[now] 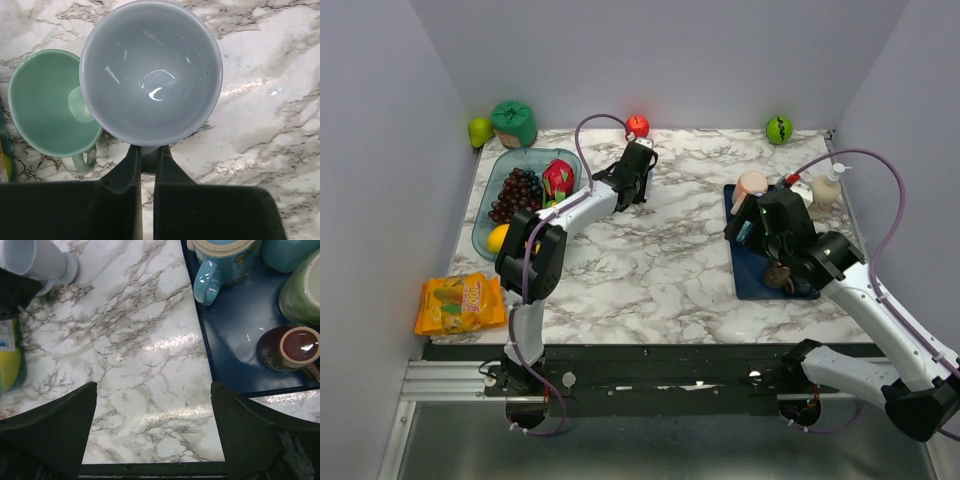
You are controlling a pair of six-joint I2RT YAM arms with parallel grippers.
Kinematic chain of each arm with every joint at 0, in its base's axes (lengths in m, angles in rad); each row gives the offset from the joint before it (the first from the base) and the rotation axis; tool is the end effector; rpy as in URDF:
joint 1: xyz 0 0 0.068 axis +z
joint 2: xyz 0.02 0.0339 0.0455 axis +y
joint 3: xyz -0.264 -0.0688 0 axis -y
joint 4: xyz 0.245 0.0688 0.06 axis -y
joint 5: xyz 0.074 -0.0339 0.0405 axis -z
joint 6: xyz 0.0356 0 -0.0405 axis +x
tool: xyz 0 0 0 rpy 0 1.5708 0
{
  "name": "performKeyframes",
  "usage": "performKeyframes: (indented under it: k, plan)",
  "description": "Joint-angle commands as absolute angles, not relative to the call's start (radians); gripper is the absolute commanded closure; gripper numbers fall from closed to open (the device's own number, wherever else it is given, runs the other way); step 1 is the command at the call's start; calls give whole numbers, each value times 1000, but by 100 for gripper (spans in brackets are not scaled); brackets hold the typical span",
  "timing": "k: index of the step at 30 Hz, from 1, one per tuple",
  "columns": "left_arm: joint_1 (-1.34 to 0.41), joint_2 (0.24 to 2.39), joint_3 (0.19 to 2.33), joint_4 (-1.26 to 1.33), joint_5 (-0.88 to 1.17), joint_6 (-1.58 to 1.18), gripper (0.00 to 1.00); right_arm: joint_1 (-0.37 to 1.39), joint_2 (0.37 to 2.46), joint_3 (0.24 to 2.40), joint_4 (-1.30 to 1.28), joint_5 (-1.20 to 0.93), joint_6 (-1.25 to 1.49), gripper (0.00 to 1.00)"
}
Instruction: Turn the mug right side up
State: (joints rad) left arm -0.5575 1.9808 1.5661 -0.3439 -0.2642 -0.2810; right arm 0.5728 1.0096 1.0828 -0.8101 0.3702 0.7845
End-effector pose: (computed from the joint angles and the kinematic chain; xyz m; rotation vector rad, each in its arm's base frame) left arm 0.3887 -0.2314 0.2373 0.1865 2.2925 -0.1233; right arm 0.1741 0.0969 0.3427 0.4246 2.2249 0.2986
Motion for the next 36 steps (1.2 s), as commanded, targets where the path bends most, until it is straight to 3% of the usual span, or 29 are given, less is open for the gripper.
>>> performKeyframes:
  k: [1,7,8,14,16,24,36]
  plan:
    - [-548,2006,1631,-262,-245,-226,100,575,1058,1086,-838,420,773,0]
    - [-546,2048,1621,-252,-271,-199,100,572,1114,1100,-841,416,778,0]
    - [-545,2052,1612,-245,-270,-198,96,572,1120,1101,-839,416,778,0]
    - [-545,2022,1577,-226,-252,-201,52,569,1153,1100,-854,422,787,0]
    - [-546,2000,1565,-210,-247,-206,45,569,1163,1100,-857,425,793,0]
    - [-546,1812,1505,-227,-216,-238,33,555,1250,1140,-870,469,822,0]
    - [-546,1470,1325,-293,-2,-317,15,482,1607,1324,-893,607,789,5]
